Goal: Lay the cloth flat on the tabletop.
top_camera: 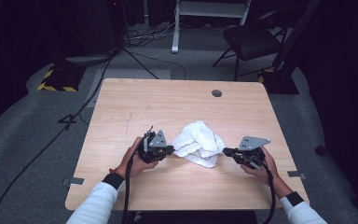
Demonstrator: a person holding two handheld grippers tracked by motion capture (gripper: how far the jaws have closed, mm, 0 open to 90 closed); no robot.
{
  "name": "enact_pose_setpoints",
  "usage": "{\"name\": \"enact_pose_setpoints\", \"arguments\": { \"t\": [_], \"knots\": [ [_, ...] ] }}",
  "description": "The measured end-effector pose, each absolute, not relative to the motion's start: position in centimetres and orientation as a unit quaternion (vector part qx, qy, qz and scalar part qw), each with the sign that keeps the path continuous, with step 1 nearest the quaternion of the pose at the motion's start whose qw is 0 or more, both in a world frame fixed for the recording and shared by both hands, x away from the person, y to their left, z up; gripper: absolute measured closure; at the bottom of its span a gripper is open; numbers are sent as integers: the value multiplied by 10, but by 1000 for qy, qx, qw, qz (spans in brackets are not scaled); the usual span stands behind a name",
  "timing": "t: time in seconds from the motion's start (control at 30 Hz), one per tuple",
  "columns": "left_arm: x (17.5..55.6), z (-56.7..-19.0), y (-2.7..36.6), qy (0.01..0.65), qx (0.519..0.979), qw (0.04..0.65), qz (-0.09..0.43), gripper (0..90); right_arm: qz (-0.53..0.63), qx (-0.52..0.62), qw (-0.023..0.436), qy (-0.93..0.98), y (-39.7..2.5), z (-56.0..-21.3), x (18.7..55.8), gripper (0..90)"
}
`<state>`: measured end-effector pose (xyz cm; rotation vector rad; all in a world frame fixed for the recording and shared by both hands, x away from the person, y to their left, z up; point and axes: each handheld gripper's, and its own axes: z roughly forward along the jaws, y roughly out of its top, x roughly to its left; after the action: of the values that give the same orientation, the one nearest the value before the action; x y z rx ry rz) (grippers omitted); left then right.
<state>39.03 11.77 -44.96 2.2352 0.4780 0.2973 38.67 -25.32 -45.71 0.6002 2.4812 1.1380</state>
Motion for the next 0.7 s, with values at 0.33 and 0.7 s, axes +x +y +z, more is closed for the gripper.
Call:
{"name": "enact_pose_setpoints", "arguments": {
  "t": [0.33, 0.7],
  "knots": [
    [378, -403, 139, 188, 848, 473, 150, 851, 471, 217, 220, 826, -274, -399, 369, 875],
    [353, -347, 151, 157, 822, 514, 186, 900, 512, 199, 262, 794, -287, -335, 341, 876]
  ]
}}
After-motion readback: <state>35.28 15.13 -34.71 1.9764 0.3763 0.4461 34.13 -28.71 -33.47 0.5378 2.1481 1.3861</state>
